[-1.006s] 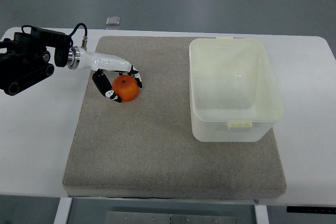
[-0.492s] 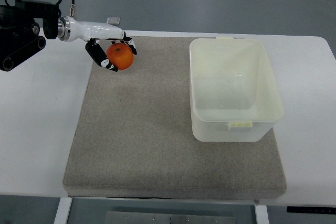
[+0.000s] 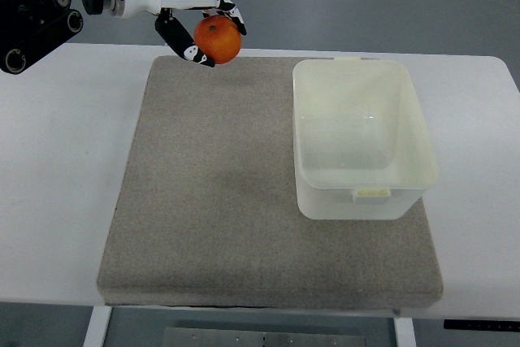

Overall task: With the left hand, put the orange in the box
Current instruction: 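Lift the orange with the left hand and carry it over the box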

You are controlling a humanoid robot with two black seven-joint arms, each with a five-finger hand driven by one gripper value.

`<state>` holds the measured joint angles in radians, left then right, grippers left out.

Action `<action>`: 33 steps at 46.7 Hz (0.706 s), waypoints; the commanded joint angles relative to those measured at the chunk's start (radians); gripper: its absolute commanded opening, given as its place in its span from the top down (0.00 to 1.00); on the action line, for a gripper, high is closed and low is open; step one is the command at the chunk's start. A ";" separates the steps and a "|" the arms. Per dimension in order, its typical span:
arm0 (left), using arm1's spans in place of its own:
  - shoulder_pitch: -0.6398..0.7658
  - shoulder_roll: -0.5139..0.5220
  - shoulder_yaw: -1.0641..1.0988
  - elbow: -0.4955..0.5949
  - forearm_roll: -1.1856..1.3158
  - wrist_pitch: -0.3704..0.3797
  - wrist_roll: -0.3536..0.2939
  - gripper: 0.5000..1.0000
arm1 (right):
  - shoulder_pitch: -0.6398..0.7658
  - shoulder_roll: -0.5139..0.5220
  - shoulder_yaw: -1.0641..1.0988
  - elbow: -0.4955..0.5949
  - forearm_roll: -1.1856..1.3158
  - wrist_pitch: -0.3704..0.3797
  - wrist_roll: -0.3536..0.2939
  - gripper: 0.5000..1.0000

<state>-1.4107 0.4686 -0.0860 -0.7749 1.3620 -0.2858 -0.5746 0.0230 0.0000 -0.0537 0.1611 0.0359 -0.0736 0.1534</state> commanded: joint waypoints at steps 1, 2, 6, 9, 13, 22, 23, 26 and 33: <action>-0.002 -0.001 -0.014 -0.046 0.000 0.000 0.002 1.00 | 0.000 0.000 0.000 0.000 0.001 0.000 0.000 0.15; -0.002 -0.001 -0.020 -0.056 0.000 0.000 0.004 1.00 | 0.000 0.000 0.000 0.000 -0.001 0.000 0.000 0.15; -0.005 -0.014 -0.043 -0.081 0.002 -0.001 0.007 1.00 | 0.000 0.000 0.000 0.000 0.001 0.000 0.000 0.15; -0.010 -0.044 -0.055 -0.081 0.002 -0.001 0.009 1.00 | 0.000 0.000 0.000 0.000 0.001 0.000 0.000 0.15; -0.013 -0.070 -0.069 -0.081 0.003 -0.001 0.009 1.00 | 0.000 0.000 0.000 0.000 0.001 0.000 0.000 0.15; -0.019 -0.120 -0.077 -0.084 0.003 0.000 0.010 1.00 | 0.000 0.000 0.000 0.000 -0.001 0.000 0.000 0.15; -0.019 -0.125 -0.077 -0.084 0.005 0.000 0.009 1.00 | 0.000 0.000 0.000 0.000 -0.001 0.000 0.000 0.15; -0.019 -0.142 -0.075 -0.084 0.005 0.010 0.009 1.00 | 0.000 0.000 0.000 0.000 -0.001 0.000 0.000 0.15; -0.019 -0.172 -0.075 -0.098 0.006 0.014 0.009 1.00 | 0.000 0.000 0.000 0.000 -0.001 0.000 0.000 0.15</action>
<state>-1.4295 0.3077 -0.1624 -0.8619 1.3681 -0.2722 -0.5659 0.0230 0.0000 -0.0537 0.1611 0.0365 -0.0736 0.1534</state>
